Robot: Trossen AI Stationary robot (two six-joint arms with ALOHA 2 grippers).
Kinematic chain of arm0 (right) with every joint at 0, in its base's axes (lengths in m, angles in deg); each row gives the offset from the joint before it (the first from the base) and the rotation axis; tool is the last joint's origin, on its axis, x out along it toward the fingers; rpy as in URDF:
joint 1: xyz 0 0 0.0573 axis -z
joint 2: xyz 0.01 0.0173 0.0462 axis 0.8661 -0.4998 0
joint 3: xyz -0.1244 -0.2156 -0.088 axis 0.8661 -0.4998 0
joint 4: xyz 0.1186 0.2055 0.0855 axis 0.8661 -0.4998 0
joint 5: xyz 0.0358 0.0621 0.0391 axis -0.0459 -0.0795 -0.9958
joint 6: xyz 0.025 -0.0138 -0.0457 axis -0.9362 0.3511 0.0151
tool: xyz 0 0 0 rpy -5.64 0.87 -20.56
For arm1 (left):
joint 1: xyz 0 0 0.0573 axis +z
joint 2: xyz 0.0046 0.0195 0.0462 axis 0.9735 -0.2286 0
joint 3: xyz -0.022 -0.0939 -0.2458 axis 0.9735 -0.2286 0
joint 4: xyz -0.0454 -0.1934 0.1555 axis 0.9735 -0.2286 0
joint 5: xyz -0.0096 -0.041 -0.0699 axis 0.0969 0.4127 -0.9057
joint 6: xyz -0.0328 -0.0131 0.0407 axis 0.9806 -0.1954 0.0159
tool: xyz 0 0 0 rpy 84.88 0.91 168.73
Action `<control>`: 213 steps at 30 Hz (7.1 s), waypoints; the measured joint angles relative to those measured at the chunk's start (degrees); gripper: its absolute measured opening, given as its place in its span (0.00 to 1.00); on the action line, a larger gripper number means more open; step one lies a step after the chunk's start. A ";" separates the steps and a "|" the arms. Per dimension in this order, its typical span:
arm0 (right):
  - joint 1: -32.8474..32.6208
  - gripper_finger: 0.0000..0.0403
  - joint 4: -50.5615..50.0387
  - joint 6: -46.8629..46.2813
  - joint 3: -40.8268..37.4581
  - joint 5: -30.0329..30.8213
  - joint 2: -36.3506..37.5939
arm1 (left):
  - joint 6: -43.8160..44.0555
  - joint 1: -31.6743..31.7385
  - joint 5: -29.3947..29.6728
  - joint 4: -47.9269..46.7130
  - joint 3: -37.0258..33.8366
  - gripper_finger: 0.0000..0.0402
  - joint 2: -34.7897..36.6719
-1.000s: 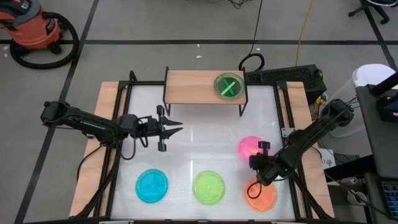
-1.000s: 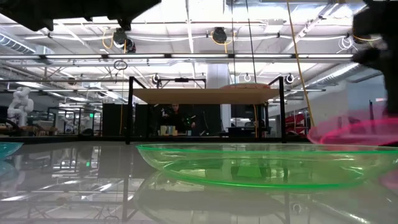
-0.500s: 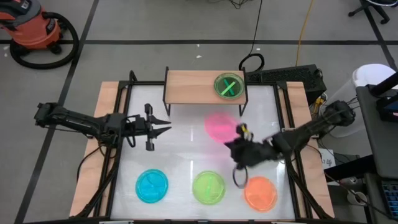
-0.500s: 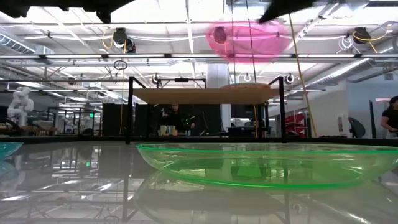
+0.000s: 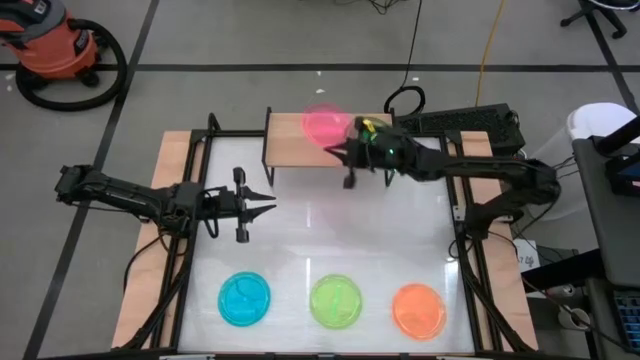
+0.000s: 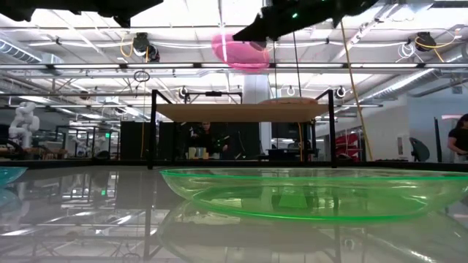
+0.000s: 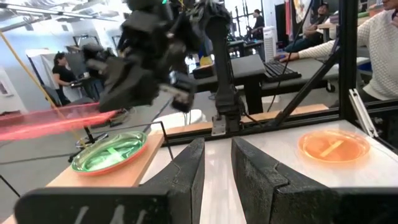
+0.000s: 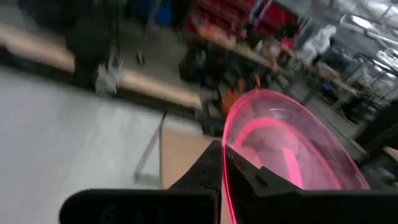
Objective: Place and stack plates onto a shelf
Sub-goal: Put the pink plate on the shelf, then stack the green plate on top of the pink plate on the shelf
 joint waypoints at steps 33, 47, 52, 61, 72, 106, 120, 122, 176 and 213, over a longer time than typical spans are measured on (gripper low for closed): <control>5.32 0.23 8.21 -3.55 5.13 -7.13 -21.12 | 2.59 0.28 -0.01 -0.60 -0.04 0.21 -0.04; -7.41 0.29 -16.57 -6.08 1.88 -6.65 7.97 | 12.18 -8.17 -1.12 -8.90 0.57 0.21 -7.29; -14.94 0.29 -16.22 -9.62 -7.25 -3.26 19.84 | 7.61 -12.32 -1.09 -8.93 2.63 0.21 -19.15; -24.38 0.28 5.12 -12.14 -28.84 0.38 35.16 | -3.31 -19.75 -3.09 -8.80 15.63 0.21 -42.68; -24.97 0.28 20.12 -11.28 -43.79 0.77 41.82 | -17.17 -23.03 -0.92 -13.79 30.63 0.21 -59.46; -24.94 0.28 22.51 -11.34 -45.20 2.40 42.57 | -21.62 -25.83 3.02 -29.46 39.39 0.56 -64.45; -24.94 0.28 21.64 -11.47 -45.20 3.66 42.57 | -20.34 -24.09 3.01 -29.23 38.38 0.56 -64.48; -24.94 0.28 21.66 -11.47 -45.20 3.66 42.58 | -20.54 -24.09 3.01 -29.21 38.13 0.56 -64.48; -24.92 0.28 24.26 -11.60 -46.99 6.64 42.59 | -31.25 -21.03 23.04 -41.90 37.83 0.01 -47.10; -24.92 0.28 24.19 -10.88 -46.99 6.62 42.57 | -35.71 28.57 1.02 -39.72 37.94 0.24 -37.11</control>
